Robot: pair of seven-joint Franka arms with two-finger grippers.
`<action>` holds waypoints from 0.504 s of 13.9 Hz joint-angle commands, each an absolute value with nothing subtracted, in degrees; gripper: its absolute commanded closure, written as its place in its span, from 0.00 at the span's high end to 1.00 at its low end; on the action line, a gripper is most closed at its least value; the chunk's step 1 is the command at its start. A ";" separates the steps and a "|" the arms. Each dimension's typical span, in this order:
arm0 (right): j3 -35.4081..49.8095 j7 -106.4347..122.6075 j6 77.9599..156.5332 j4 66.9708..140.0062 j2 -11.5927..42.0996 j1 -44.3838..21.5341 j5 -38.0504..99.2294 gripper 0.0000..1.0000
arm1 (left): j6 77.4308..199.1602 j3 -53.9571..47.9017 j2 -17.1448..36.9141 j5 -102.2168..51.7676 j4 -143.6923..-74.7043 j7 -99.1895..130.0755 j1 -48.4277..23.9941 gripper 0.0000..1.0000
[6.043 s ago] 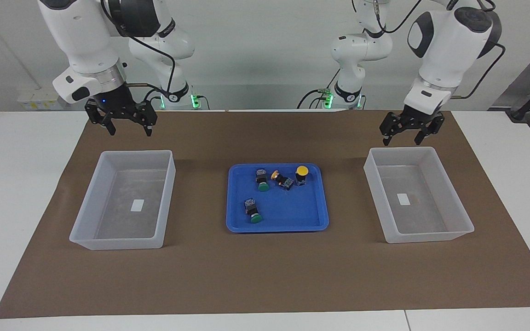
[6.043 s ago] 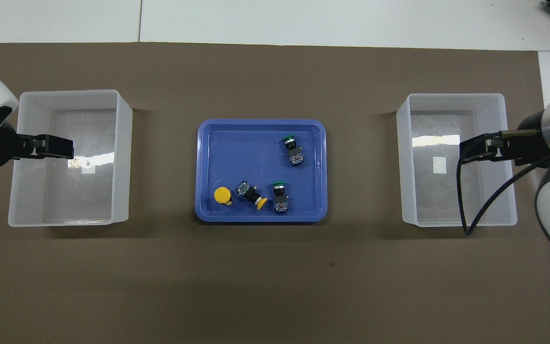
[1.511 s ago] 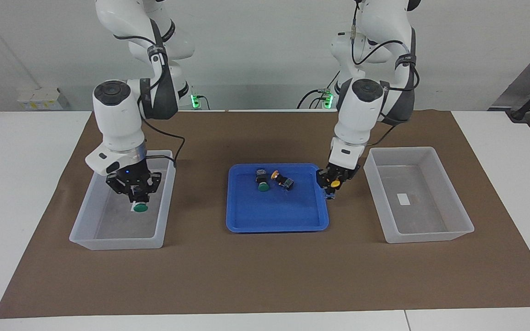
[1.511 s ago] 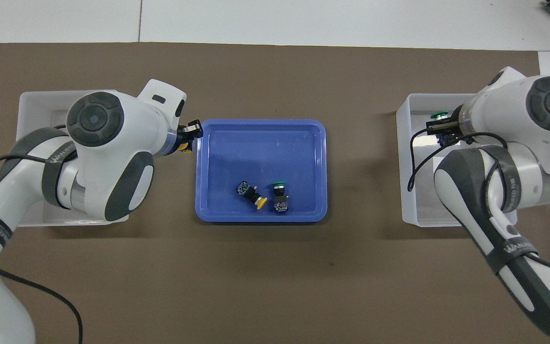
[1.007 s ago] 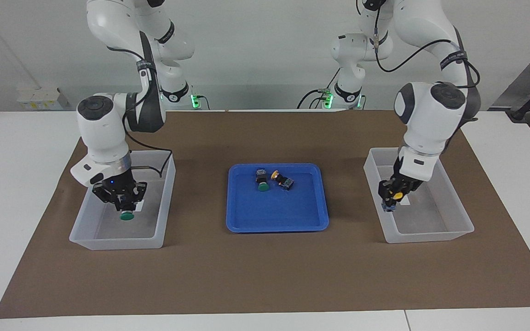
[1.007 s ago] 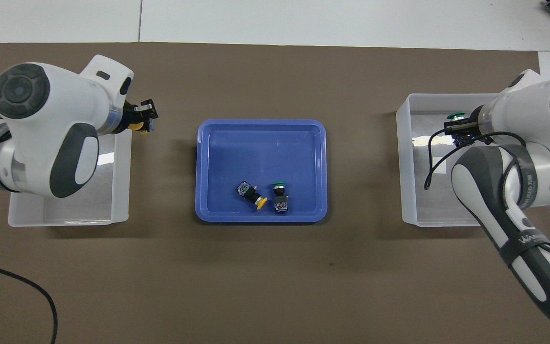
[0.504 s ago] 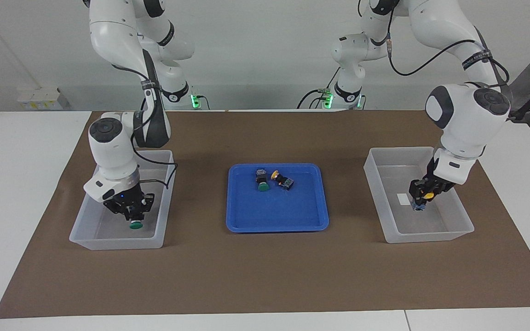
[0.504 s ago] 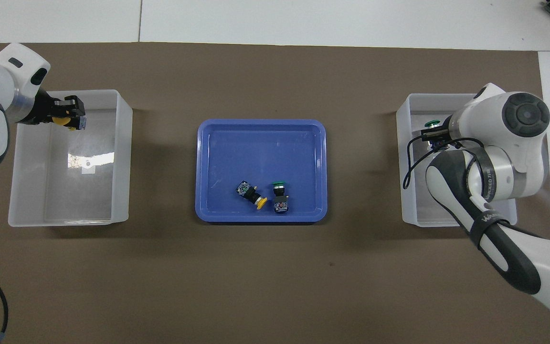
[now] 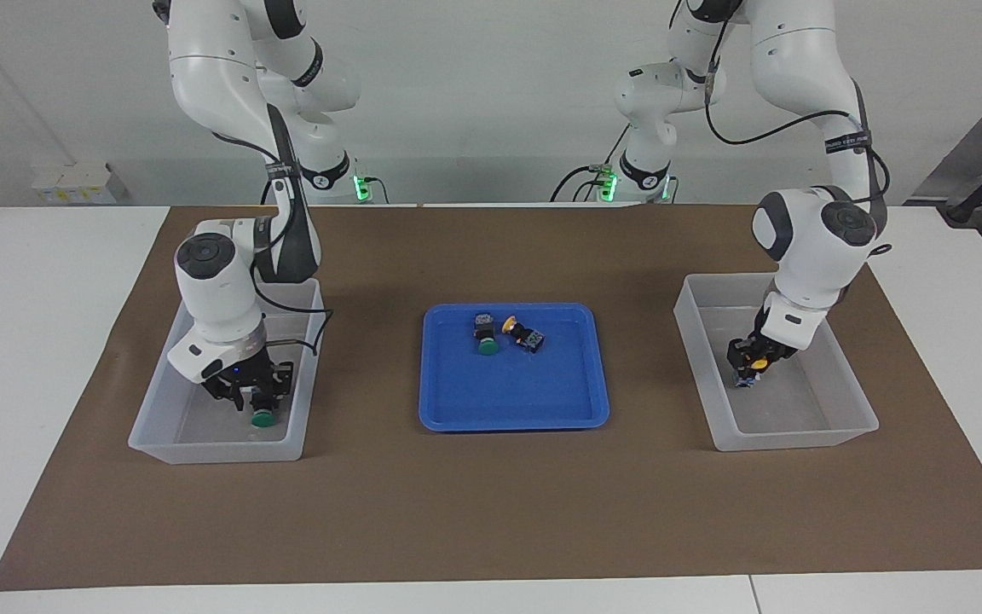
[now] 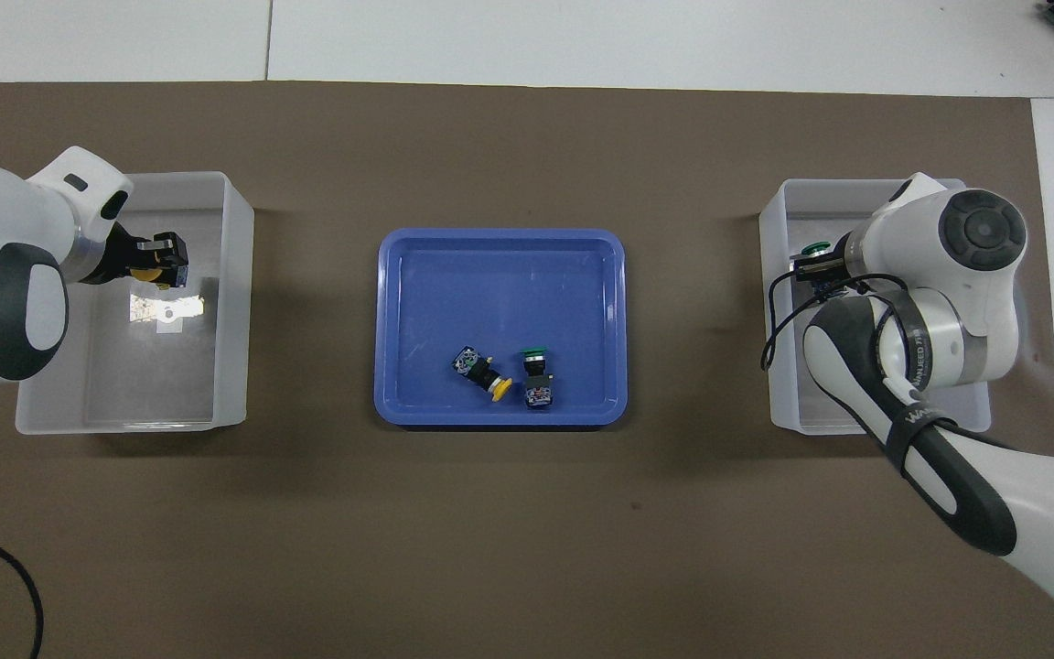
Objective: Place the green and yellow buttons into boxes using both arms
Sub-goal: 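Release the yellow button in the box while the right gripper releases its button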
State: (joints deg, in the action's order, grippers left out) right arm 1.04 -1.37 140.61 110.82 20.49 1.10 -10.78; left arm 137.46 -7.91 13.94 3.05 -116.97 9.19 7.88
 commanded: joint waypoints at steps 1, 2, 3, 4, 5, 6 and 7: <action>1.58 -1.49 137.74 110.31 17.06 1.32 -11.16 1.00 | 138.61 -8.35 11.51 3.69 -119.89 8.70 8.18 0.59; 1.58 -1.49 135.98 109.78 15.57 0.97 -11.16 1.00 | 138.34 -8.35 11.60 3.69 -119.27 8.70 7.83 0.77; 1.58 -2.10 133.97 109.43 13.99 0.71 -11.08 1.00 | 137.12 -8.35 11.95 3.69 -117.53 8.61 7.82 0.84; 1.58 -3.41 132.03 109.08 12.58 0.01 -10.99 1.00 | 134.33 -8.35 12.30 3.69 -114.90 8.61 7.65 0.86; 1.67 -4.30 130.36 108.90 11.18 -1.22 -10.64 1.00 | 130.47 -8.44 12.48 3.69 -111.48 8.61 7.47 0.88; 1.58 -5.35 127.99 108.46 9.94 -3.23 -10.20 1.00 | 126.17 -8.44 12.65 3.69 -107.62 8.61 7.38 0.88; 1.58 -7.45 125.97 107.76 9.15 -4.64 -9.93 1.00 | 121.77 -8.52 13.00 3.78 -104.01 8.61 7.03 0.88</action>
